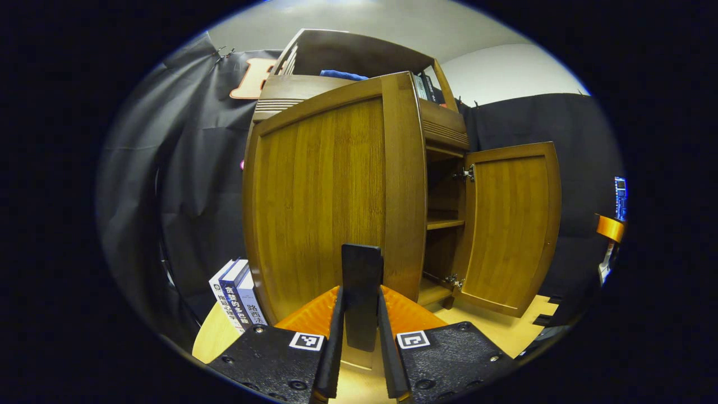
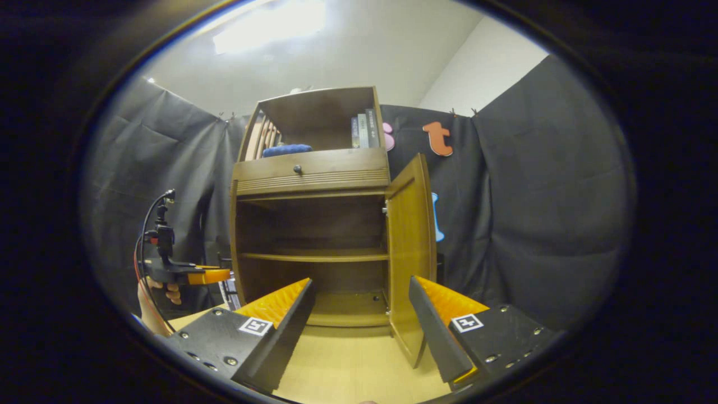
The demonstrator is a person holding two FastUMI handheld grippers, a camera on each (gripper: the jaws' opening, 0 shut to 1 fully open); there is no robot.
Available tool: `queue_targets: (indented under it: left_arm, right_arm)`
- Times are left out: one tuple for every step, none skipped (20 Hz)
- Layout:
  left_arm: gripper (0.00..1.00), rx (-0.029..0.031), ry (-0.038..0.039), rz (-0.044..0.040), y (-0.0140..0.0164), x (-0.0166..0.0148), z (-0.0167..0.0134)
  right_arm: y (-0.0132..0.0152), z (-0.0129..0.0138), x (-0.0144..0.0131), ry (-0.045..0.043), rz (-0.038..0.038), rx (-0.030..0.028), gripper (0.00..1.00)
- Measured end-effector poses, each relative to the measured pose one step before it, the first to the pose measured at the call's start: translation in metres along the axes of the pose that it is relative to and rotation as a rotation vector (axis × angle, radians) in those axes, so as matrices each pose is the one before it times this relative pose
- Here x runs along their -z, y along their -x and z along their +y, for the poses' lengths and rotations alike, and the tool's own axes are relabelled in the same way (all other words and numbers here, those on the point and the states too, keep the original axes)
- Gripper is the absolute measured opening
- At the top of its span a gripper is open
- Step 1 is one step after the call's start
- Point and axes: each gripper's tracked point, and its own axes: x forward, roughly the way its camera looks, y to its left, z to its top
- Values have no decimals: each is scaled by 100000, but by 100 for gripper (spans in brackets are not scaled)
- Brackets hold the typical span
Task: Open the right door of the double-door shoe cabinet with the right hand, and open the left door with the left hand.
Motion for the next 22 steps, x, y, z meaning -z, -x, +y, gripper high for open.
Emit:
queue_targets:
  left_arm:
    - [32, -843, -52, -354, 95, -85, 158]
    - [33, -808, -18, -230, 155, -38, 159]
    - [32, -700, 394, -358, 127, -70, 153]
    - [33, -552, 153, -85, 172, 108, 142]
    - [33, -469, 278, -155, 222, -45, 174]
    - [33, -539, 114, -126, 155, 45, 241]
    - [31, -717, 95, -302, 231, -114, 246]
    - [31, -922, -200, -44, 301, -15, 268]
    - [34, -885, -359, 15, 167, -39, 307]
    - [33, -695, -247, 270, 211, 46, 231]
    - [33, -419, -309, 112, 234, 2, 233]
    - [34, -501, 196, -126, 226, 0, 224]
    - [33, -606, 309, -29, 133, -49, 277]
    - [34, -509, 388, 93, 226, 62, 241]
    - [34, -508, 754, -106, 136, -33, 229]
    - [33, -451, 594, -224, 148, -73, 190]
    - [33, -501, 83, -332, 135, -61, 229]
    - [33, -653, -493, -332, 57, -35, 224]
    - [33, -734, -736, -610, -31, -168, 347]
    - [33, -1054, -676, -534, 417, -173, 471]
    - [34, -1192, 41, 103, -51, -38, 334]
    - [33, -140, 453, -36, 72, -58, 229]
  right_arm:
    - [77, 293, -64, -252, -543, -770, 100]
    - [104, 368, -21, -212, -414, -699, 100]
    - [86, 361, 142, -59, -196, -742, 100]
    - [-44, 287, 94, 226, -35, -562, 100]
    - [-132, 75, 67, 537, 28, -285, 100]
    - [-169, -89, 83, 430, 222, 520, 100]
    - [-242, -256, 255, -75, 404, 861, 100]
    - [-116, -32, 261, -473, 326, 411, 96]
    - [-143, 170, 166, -863, 225, -359, 96]
    - [-38, 187, 77, -1200, 3, -650, 100]
    - [-82, 126, 84, -1044, -117, -648, 96]
    - [-48, 59, 84, -547, -140, -513, 100]
    - [-68, 108, 127, 362, 180, -589, 100]
    - [-47, 104, -19, 669, 60, -586, 100]
    - [139, -83, -142, -265, -731, 376, 100]
    - [17, -105, -261, -799, -923, 607, 100]
    - [-96, 207, -137, -261, -402, -329, 100]
    - [-127, 270, -22, -40, -145, -472, 100]
    - [-19, 284, 58, 29, -148, -325, 100]
    - [-90, 244, -7, 272, -14, -375, 100]
    - [-32, 250, 164, 407, 157, -382, 100]
    - [-51, 272, 144, 443, 366, -516, 100]
